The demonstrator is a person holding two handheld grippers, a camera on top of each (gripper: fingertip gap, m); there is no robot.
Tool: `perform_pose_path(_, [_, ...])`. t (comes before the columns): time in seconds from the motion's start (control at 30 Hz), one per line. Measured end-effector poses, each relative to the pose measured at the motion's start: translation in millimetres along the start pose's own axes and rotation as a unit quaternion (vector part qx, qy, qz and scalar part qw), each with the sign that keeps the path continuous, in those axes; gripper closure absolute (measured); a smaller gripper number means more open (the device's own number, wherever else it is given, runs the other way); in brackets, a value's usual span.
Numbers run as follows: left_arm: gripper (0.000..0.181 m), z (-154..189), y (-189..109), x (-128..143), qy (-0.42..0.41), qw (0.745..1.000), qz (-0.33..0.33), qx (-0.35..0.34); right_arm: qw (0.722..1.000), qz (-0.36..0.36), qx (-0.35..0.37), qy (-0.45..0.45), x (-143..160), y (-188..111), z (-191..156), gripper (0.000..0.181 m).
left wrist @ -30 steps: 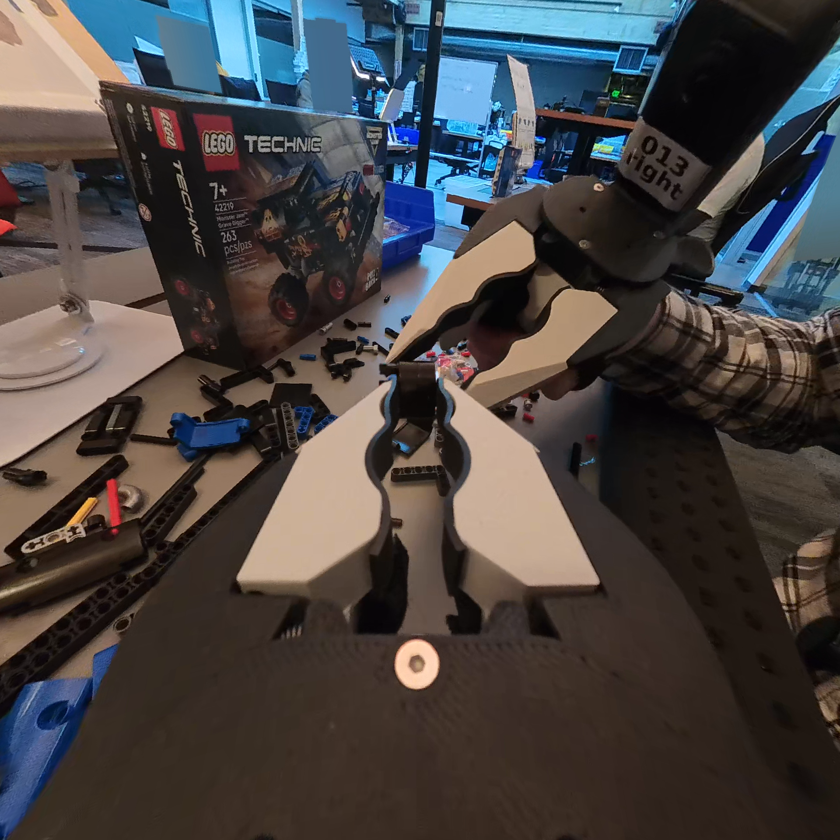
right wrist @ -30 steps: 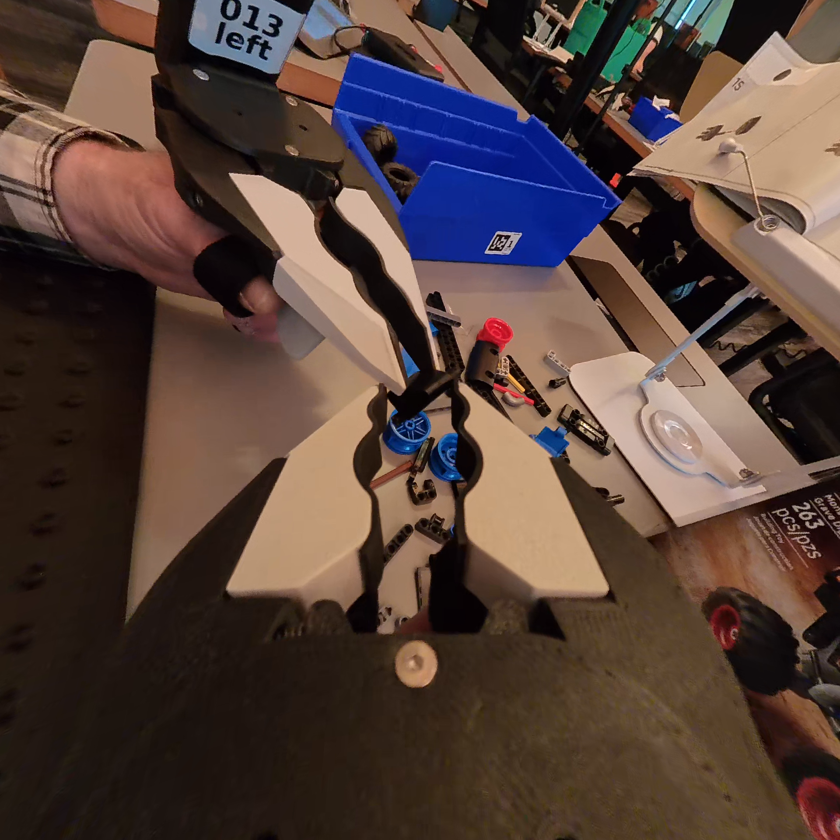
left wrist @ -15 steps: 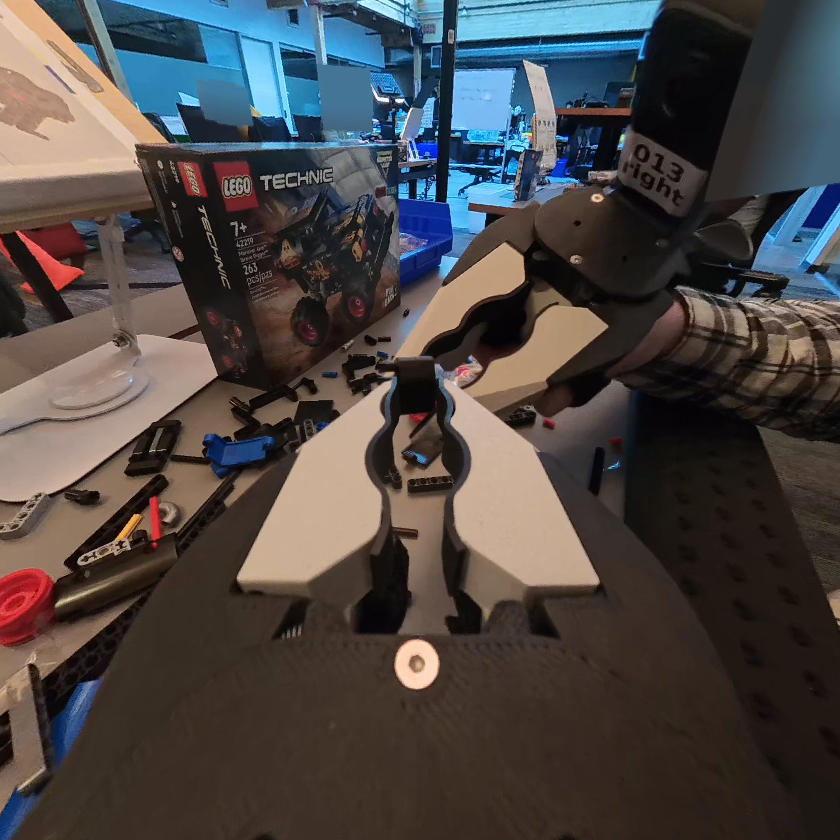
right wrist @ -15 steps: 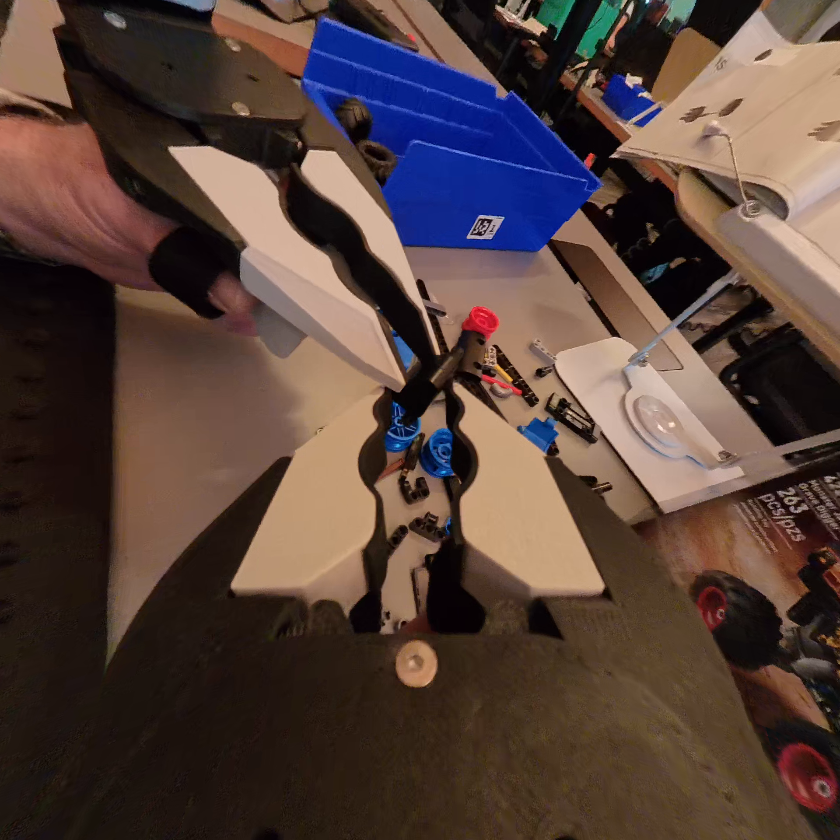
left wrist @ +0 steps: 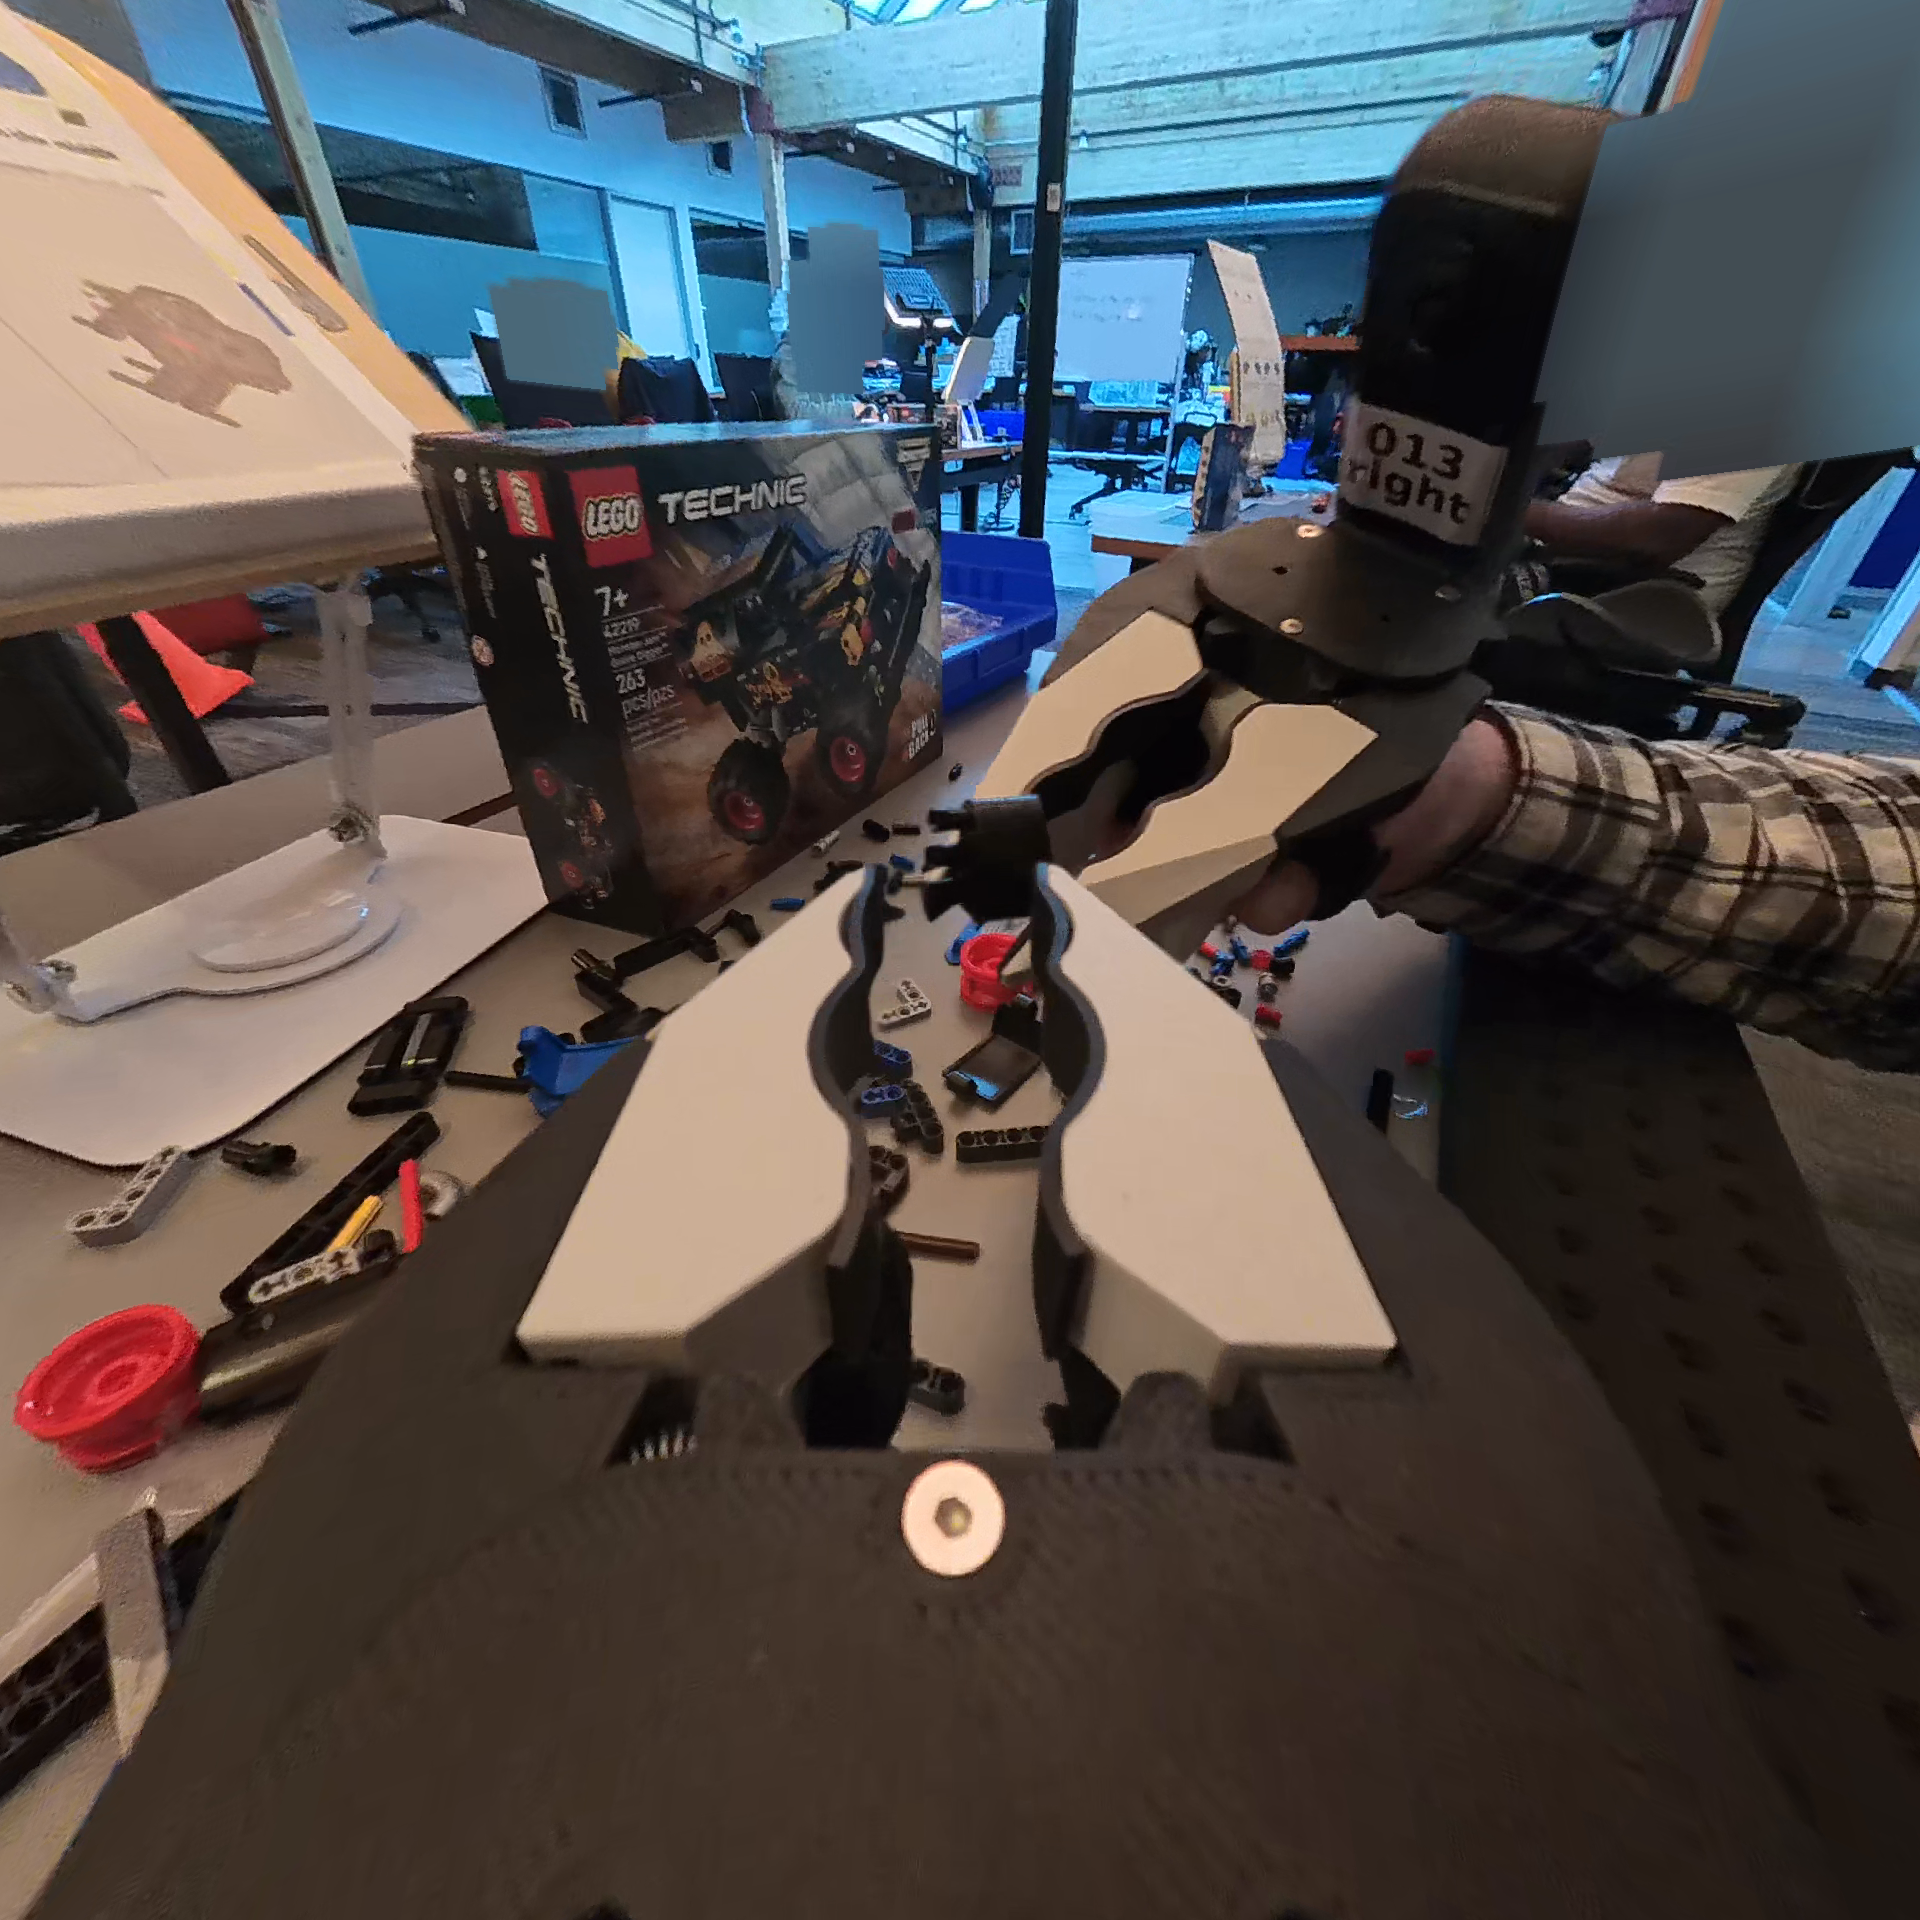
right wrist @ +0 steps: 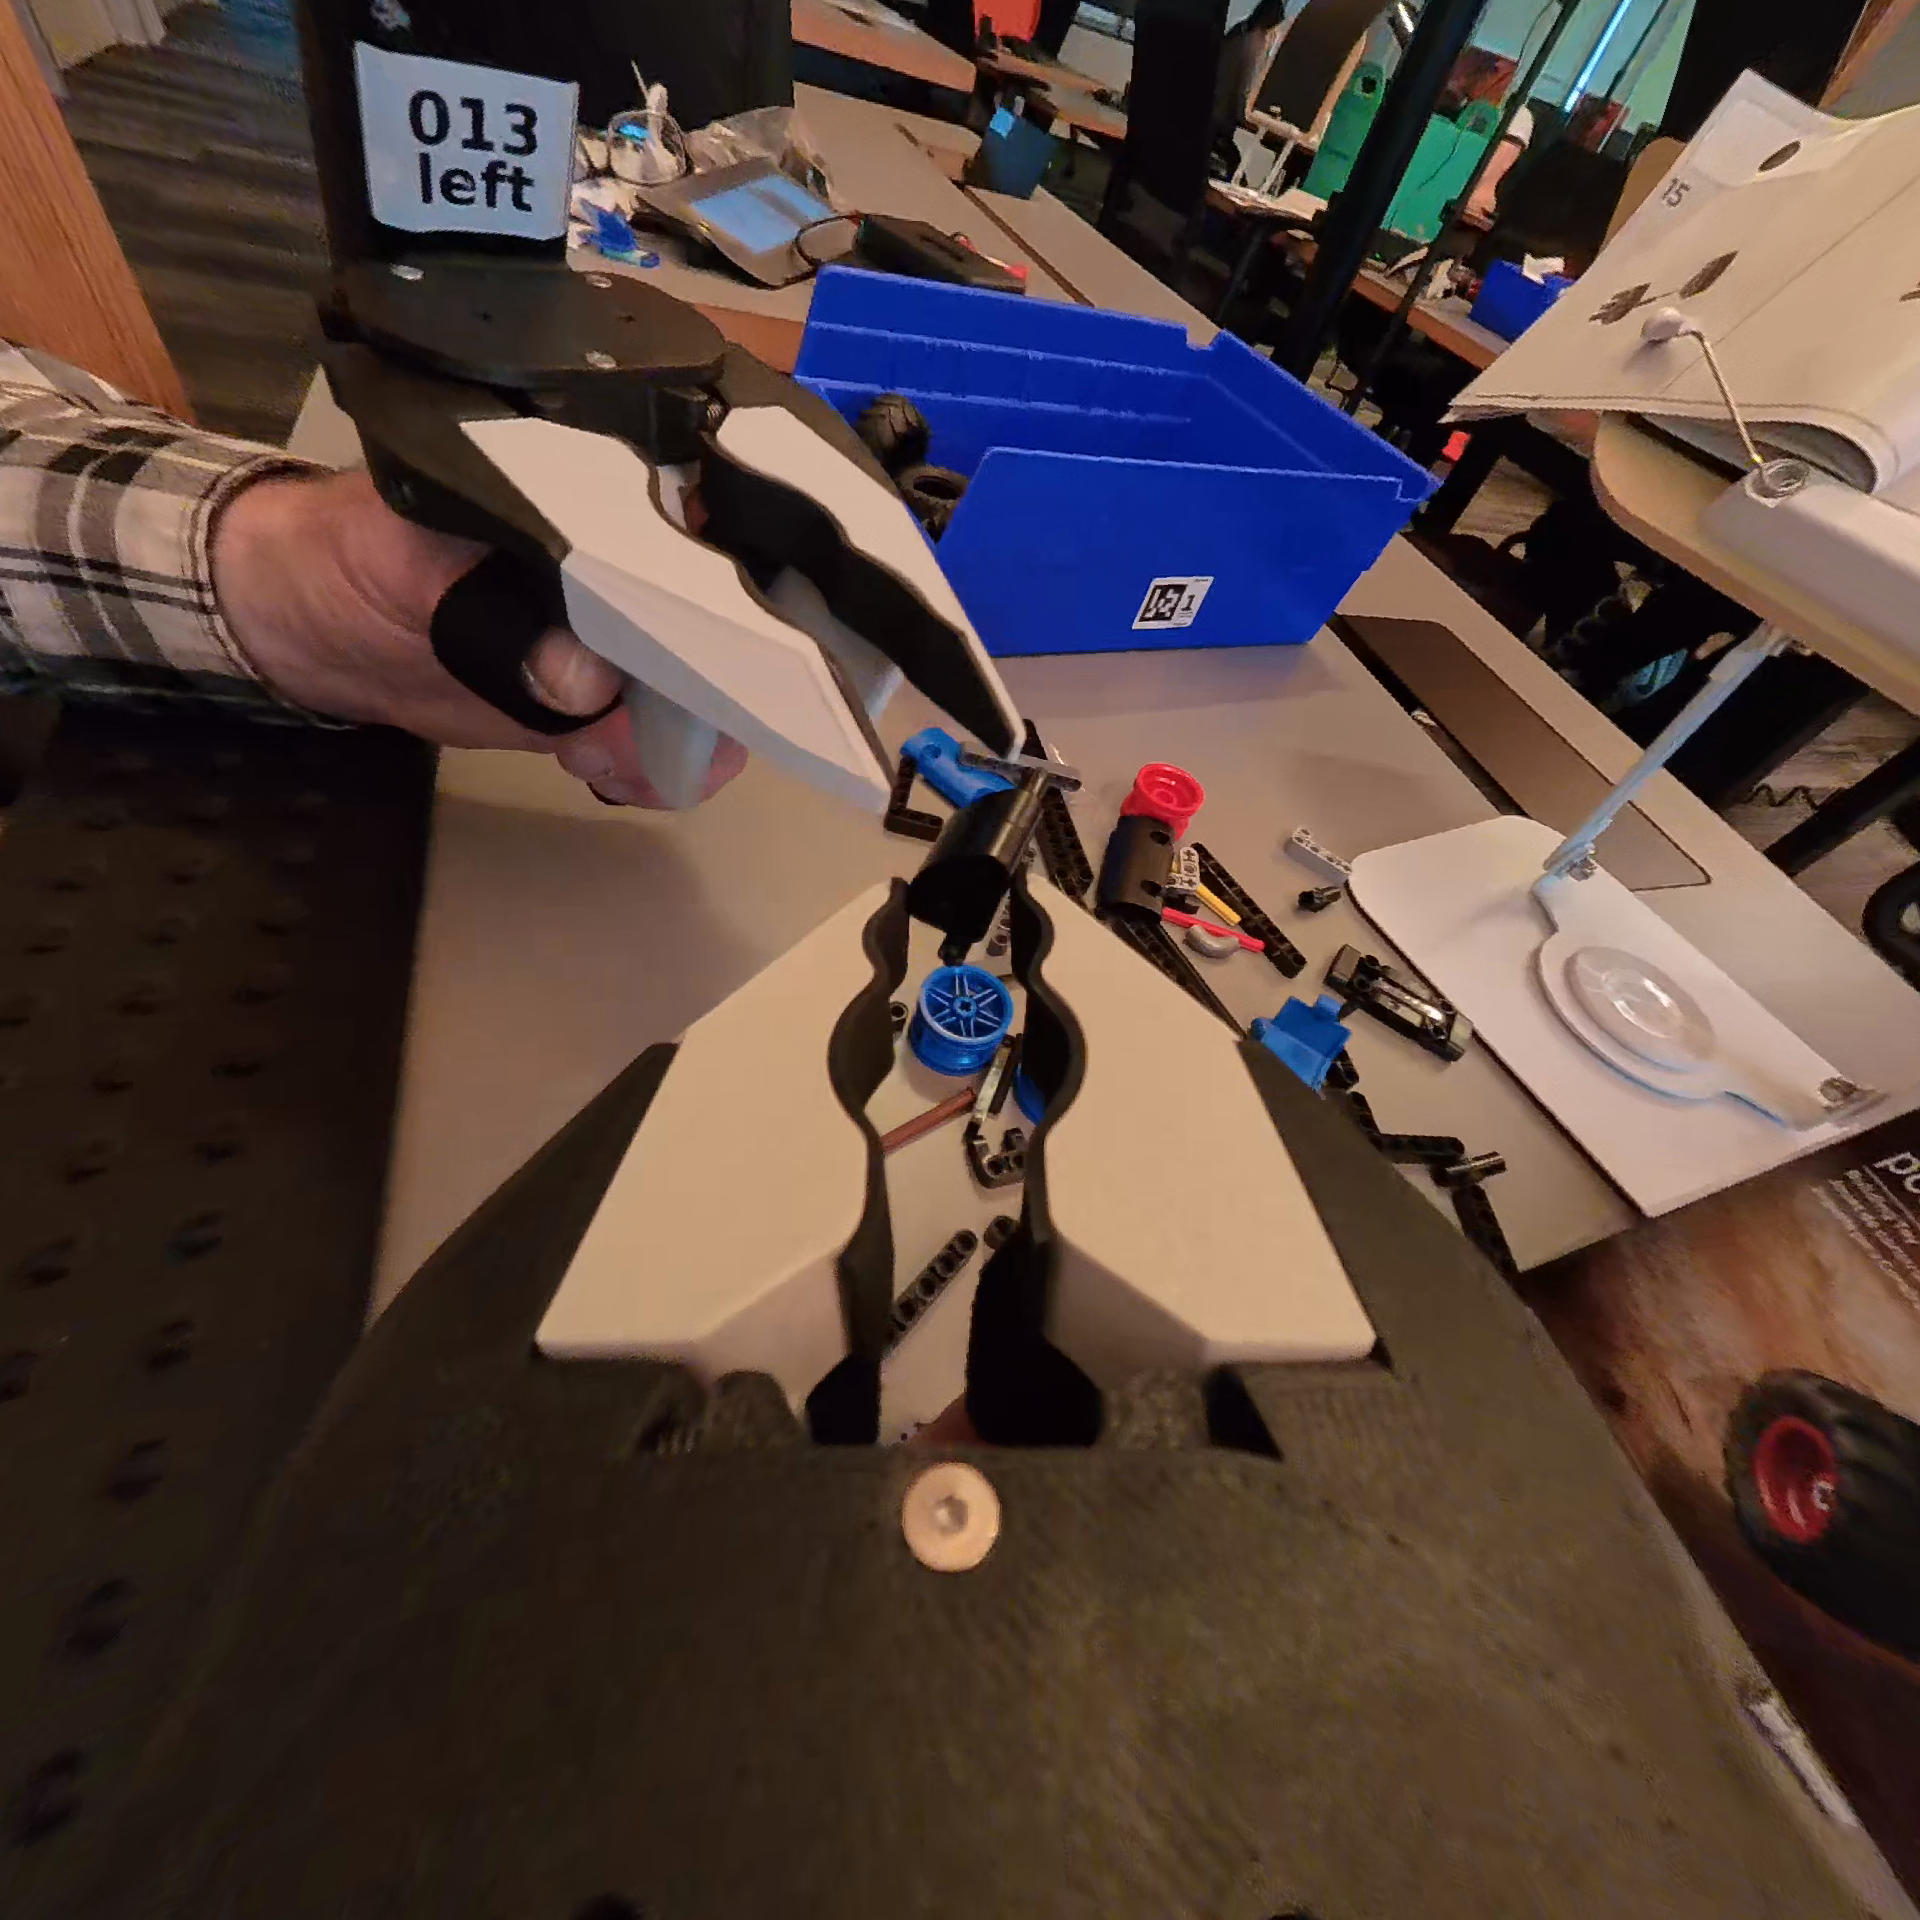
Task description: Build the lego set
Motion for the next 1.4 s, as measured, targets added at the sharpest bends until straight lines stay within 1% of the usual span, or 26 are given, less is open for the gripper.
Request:
perform_pose_path(0.03, [0.154, -2.4, -0.1, 2.2, -0.006, 1.0, -0.005, -0.003, 1.0, 0.002, 0.003, -0.012, 0.4, -0.2, 0.6, 0.164])
perform_pose_path(0.1, [0.154, -1.6, 1.0, 4.8, -0.023, 1.0, -0.007, 0.009, 0.999, 0.008, -0.014, -0.032, 0.3, -1.3, -6.2, 0.164])
perform_pose_path(0.13, [0.159, 1.0, 1.5, 5.6, -0.035, 0.999, -0.005, 0.024, 0.999, 0.008, -0.019, -0.036, 0.6, -1.1, -8.5, 0.164])
perform_pose_path(0.2, [0.162, 3.6, 1.9, 7.0, -0.056, 0.997, -0.002, 0.044, 0.999, 0.01, -0.025, -0.044, 1.7, -1.5, -9.5, 0.164])
perform_pose_path(0.27, [0.171, 7.4, 2.8, 6.2, -0.059, 0.997, 0.002, 0.058, 0.999, 0.013, -0.035, -0.039, 2.1, -2.8, -10.1, 0.164])
perform_pose_path(0.33, [0.173, 9.6, 3.8, 7.0, -0.051, 0.997, -0.003, 0.059, 0.998, 0.013, -0.04, -0.04, 3.6, -3.0, -10.6, 0.164])
perform_pose_path(0.43, [0.17, 12.6, 1.5, 5.5, -0.062, 0.995, -0.001, 0.079, 0.998, 0.025, -0.052, -0.036, 1.9, -5.8, -11.3, 0.164])
perform_pose_path(0.5, [0.16, 7.8, -2.4, 5.2, -0.072, 0.995, -0.002, 0.074, 0.997, 0.042, -0.067, -0.023, -1.5, -9.5, -11.5, 0.165])
perform_pose_path(0.53, [0.156, 7.5, -4.3, 1.6, -0.078, 0.994, 0.009, 0.078, 0.996, 0.049, -0.075, -0.012, -3.2, -11.1, -11.0, 0.164])
perform_pose_path(0.57, [0.153, 8.6, -5.3, -1.5, -0.082, 0.993, 0.019, 0.085, 0.995, 0.052, -0.081, -0.005, -3.8, -12.3, -10.8, 0.164])
perform_pose_path(0.63, [0.153, 10.9, -3.7, -1.3, -0.078, 0.993, 0.017, 0.09, 0.994, 0.056, -0.098, 0.0, -4.2, -14.2, -13.5, 0.164])
perform_pose_path(0.73, [0.16, 20.1, 1.5, 0.5, -0.064, 0.992, 0.005, 0.11, 0.99, 0.052, -0.13, -0.007, -1.4, -16.0, -24.1, 0.164])
perform_pose_path(0.8, [0.172, 28.2, 3.0, 1.2, -0.063, 0.989, 0.0, 0.135, 0.989, 0.049, -0.14, -0.014, 0.8, -16.5, -28.0, 0.165])
perform_pose_path(0.83, [0.172, 28.9, 3.0, 1.3, -0.064, 0.989, 0.0, 0.137, 0.988, 0.049, -0.143, -0.013, 0.9, -16.9, -28.4, 0.165])
perform_pose_path(0.87, [0.173, 29.6, 2.7, 1.1, -0.063, 0.988, 0.0, 0.138, 0.988, 0.05, -0.146, -0.012, 0.9, -17.5, -28.8, 0.165])
perform_pose_path(0.9, [0.178, 29.4, 2.1, 0.3, -0.061, 0.989, 0.001, 0.135, 0.988, 0.05, -0.149, -0.011, 1.0, -17.5, -29.6, 0.165])
perform_pose_path(1.2, [0.18, 28.7, 0.7, -4.4, -0.003, 0.995, -0.002, 0.096, 0.99, 0.054, -0.131, -0.003, -4.3, -15.7, -26.3, 0.163])
perform_pose_path(1.3, [0.181, 27.2, 1.0, -5.0, 0.017, 0.997, -0.006, 0.076, 0.991, 0.053, -0.123, 0.008, -5.4, -14.9, -22.8, 0.159])
perform_pose_path(1.4, [0.181, 21.3, -0.6, -6.8, 0.02, 0.998, 0.001, 0.054, 0.992, 0.048, -0.116, 0.019, -3.3, -12.4, -19.2, 0.156])
Point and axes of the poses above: each gripper's, where its closed fingertips meet, y out along the fingers, x out of its underside, z = x × y across the jaws, the point moved 2 cm from there along -y, back along the fingers, and after that the axes turned 14 degrees about x, right-handed, at the moved point
